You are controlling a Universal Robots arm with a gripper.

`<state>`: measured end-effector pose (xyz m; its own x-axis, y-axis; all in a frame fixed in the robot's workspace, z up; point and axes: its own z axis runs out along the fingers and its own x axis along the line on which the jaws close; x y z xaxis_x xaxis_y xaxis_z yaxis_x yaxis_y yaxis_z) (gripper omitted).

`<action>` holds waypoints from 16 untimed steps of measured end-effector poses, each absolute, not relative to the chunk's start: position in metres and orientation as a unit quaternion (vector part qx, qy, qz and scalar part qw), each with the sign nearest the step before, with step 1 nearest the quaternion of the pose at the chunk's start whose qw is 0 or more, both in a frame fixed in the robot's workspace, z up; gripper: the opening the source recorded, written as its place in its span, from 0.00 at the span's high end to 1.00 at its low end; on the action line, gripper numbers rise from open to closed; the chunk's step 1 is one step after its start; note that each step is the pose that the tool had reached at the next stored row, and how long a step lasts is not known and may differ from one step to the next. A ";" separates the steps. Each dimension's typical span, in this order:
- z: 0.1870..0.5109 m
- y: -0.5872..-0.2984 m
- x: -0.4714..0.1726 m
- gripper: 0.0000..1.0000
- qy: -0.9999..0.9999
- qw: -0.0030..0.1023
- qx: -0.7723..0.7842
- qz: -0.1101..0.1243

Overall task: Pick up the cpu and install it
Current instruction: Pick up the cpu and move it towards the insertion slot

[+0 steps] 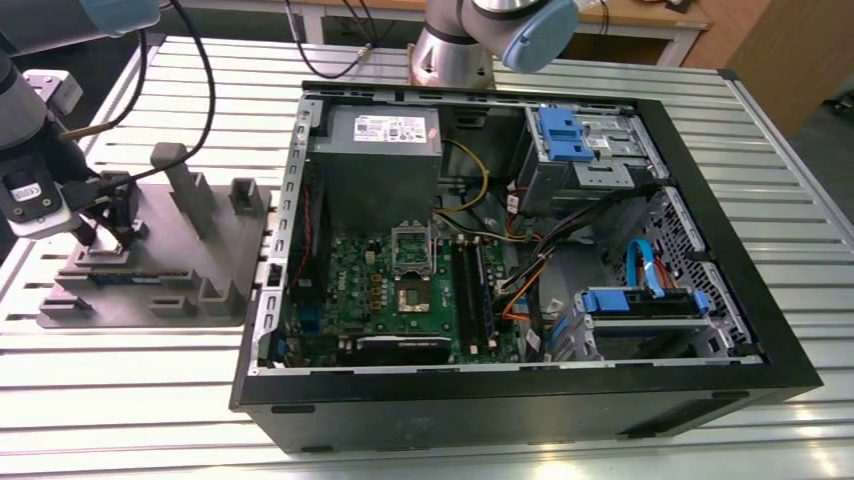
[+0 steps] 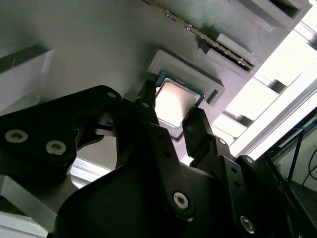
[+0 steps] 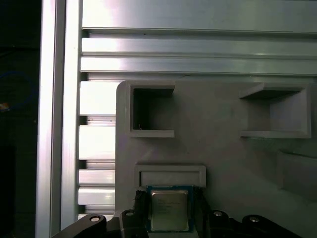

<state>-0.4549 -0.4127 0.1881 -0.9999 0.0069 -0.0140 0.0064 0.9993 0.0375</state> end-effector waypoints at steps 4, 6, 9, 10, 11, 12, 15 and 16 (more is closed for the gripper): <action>0.193 -0.413 -0.455 0.53 1.000 0.007 0.003 0.019; 0.195 -0.413 -0.455 0.53 1.000 0.007 0.003 0.019; 0.200 -0.413 -0.455 0.53 1.000 0.007 0.003 0.019; 0.201 -0.413 -0.455 0.53 1.000 0.007 0.003 0.019; 0.203 -0.413 -0.455 0.53 1.000 0.007 0.003 0.019; 0.205 -0.413 -0.455 0.53 1.000 0.007 0.003 0.019; 0.211 -0.413 -0.455 0.53 1.000 0.007 0.003 0.019; 0.212 -0.413 -0.455 0.53 1.000 0.007 0.003 0.019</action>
